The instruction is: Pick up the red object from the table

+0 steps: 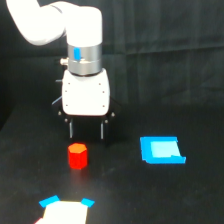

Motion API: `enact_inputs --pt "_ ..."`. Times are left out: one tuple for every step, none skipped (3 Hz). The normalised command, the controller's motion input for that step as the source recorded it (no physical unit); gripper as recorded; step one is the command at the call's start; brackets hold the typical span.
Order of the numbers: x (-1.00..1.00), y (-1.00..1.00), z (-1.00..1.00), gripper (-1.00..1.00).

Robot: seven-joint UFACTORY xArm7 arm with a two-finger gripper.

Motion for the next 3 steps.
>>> enact_inputs --pt "0.39 0.32 0.28 1.00" --pt "-1.00 -0.98 -0.82 1.00" --pt "-1.00 -0.39 -1.00 -1.00"
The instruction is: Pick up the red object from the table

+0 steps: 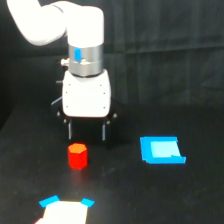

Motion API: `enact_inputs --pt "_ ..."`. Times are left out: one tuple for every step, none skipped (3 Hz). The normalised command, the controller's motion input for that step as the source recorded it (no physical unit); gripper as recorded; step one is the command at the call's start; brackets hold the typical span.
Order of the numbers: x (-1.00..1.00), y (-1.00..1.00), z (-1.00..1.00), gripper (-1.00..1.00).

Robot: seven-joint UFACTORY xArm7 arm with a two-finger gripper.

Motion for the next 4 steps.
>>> enact_inputs --pt "0.80 0.68 0.37 1.00" --pt "1.00 -0.52 -0.29 -1.00" --pt "-0.66 -0.71 0.16 1.00" --pt "-0.69 -0.38 0.36 1.00"
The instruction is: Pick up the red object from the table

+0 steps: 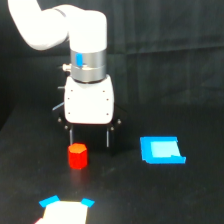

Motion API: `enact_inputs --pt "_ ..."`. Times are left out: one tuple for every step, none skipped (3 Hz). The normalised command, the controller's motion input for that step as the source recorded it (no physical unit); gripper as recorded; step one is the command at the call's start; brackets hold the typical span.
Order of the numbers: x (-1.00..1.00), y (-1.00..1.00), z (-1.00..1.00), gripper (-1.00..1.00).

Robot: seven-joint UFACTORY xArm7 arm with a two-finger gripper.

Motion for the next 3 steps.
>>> enact_inputs --pt "-0.49 -0.71 -0.05 0.65" --pt "0.17 -1.00 -0.68 1.00" --pt "0.41 0.00 -0.55 0.09"
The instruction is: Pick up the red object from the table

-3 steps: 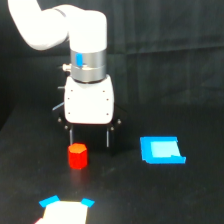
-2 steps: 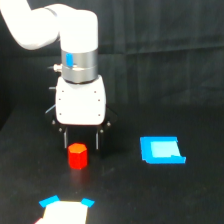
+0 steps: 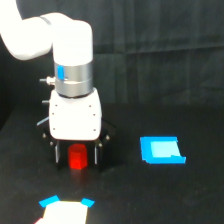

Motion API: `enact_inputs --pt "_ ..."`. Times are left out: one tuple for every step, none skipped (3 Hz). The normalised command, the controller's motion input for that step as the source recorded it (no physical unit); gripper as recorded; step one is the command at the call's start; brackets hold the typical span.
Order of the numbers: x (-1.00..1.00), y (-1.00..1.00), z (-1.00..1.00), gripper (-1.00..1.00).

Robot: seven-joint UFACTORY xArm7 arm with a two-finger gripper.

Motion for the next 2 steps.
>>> enact_inputs --pt "0.37 0.04 -0.72 -0.77" --pt "0.33 0.56 -0.10 -1.00"
